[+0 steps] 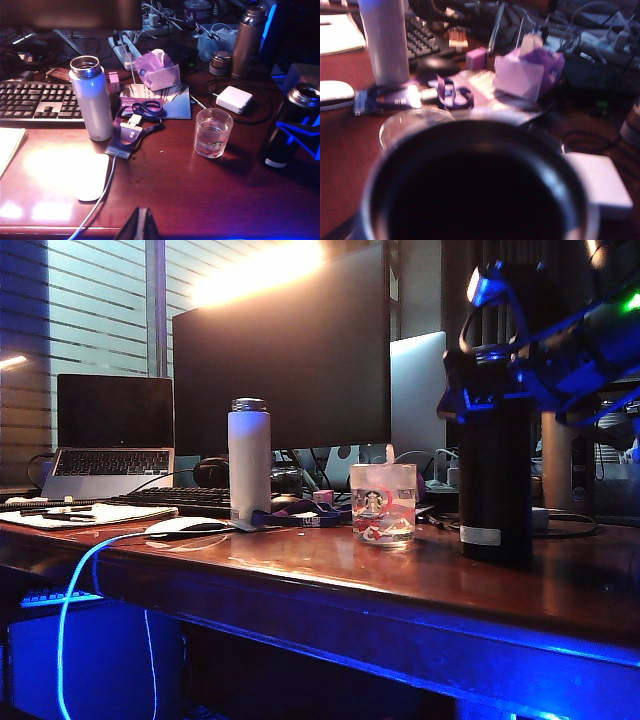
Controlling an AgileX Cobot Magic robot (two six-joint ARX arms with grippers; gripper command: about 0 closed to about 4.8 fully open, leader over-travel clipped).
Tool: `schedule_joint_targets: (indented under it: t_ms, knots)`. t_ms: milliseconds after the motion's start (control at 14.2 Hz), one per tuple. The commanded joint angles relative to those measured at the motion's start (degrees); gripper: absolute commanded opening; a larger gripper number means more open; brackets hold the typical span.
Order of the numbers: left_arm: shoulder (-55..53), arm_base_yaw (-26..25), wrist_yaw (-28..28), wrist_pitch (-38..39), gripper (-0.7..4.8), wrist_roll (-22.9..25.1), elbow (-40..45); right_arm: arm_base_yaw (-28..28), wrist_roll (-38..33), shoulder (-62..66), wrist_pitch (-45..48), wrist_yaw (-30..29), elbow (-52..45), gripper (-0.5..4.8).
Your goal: Pick up the black thermos, pour a little water from inside into the glass cup, then place the black thermos back on the table.
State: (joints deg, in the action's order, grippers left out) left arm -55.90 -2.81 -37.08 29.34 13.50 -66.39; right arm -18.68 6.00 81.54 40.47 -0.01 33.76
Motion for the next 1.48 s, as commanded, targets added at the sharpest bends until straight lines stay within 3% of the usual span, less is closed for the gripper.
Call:
schedule_joint_targets:
  t_ms: [70, 564, 775, 845, 986, 1198, 1479]
  knots:
    - [0.13, -0.02, -0.22, -0.7, -0.02, 0.0, -0.17, -0.02, 0.07, -2.01, 0.39, -0.11, 0.02, 4.79]
    - [0.13, -0.02, -0.22, -0.68, -0.02, 0.0, -0.17, -0.02, 0.52, -10.12, -2.21, -0.11, 0.02, 4.79]
    - [0.13, -0.02, -0.22, -0.7, -0.02, 0.0, -0.17, -0.02, 2.16, -18.49, -7.32, 0.48, 0.04, 4.79]
    - [0.13, -0.02, -0.24, -0.68, -0.02, 0.0, -0.17, -0.02, 2.45, -22.23, -9.73, 1.97, 0.04, 4.44]
    - [0.13, -0.02, -0.22, -0.68, -0.02, 0.0, -0.17, -0.02, 3.43, -32.46, -18.08, 6.21, 0.04, -0.02]
    - [0.13, -0.02, -0.22, -0.7, -0.02, 0.0, -0.17, 0.0, 3.43, -43.93, -28.7, 10.73, -2.23, -0.01]
    - [0.13, -0.02, -0.22, -0.68, -0.02, 0.0, -0.17, 3.91, 3.41, -55.91, -28.76, 11.74, -17.81, -0.01]
